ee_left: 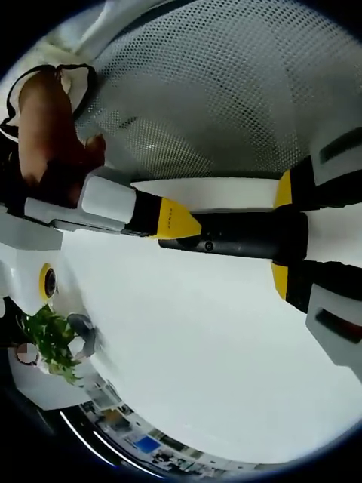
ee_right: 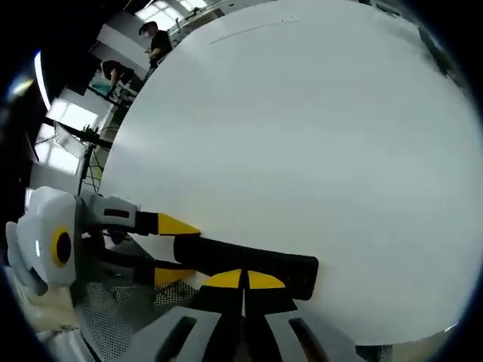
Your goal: Press the specified remote control buttons in sequence, fully releasing each button before pressing the next.
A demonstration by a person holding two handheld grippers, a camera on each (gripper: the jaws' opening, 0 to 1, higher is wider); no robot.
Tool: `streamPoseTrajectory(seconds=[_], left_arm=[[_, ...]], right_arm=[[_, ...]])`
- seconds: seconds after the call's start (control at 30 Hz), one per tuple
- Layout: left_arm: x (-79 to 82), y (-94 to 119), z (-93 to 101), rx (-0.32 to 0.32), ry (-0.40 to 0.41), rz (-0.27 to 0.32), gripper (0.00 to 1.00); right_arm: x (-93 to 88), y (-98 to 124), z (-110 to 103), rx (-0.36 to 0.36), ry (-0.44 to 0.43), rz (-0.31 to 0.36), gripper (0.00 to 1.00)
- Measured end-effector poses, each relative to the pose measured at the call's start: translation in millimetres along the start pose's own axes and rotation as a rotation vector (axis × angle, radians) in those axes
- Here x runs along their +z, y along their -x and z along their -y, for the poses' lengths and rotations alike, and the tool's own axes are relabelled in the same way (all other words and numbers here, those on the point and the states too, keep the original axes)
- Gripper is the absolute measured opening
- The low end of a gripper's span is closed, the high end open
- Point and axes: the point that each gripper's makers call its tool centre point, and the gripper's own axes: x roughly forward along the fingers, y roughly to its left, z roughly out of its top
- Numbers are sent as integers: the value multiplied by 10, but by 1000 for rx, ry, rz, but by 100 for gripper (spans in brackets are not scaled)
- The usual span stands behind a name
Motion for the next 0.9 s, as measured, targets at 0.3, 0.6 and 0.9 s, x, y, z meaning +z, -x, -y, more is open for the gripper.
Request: streamPoseTrajectory(seconds=[0.3,0.6,0.9], left_arm=[[-4,7,-4,13,27,56,24],[2,3,-5,-1,33,50,24],[0,1,2,-25,13,18,24]], right_arm=[[-4,4,-12,-17,14,-1,0],[-38,93,90,-27,-15,-13,0],[-53,74,77,-38,12,-30,0]])
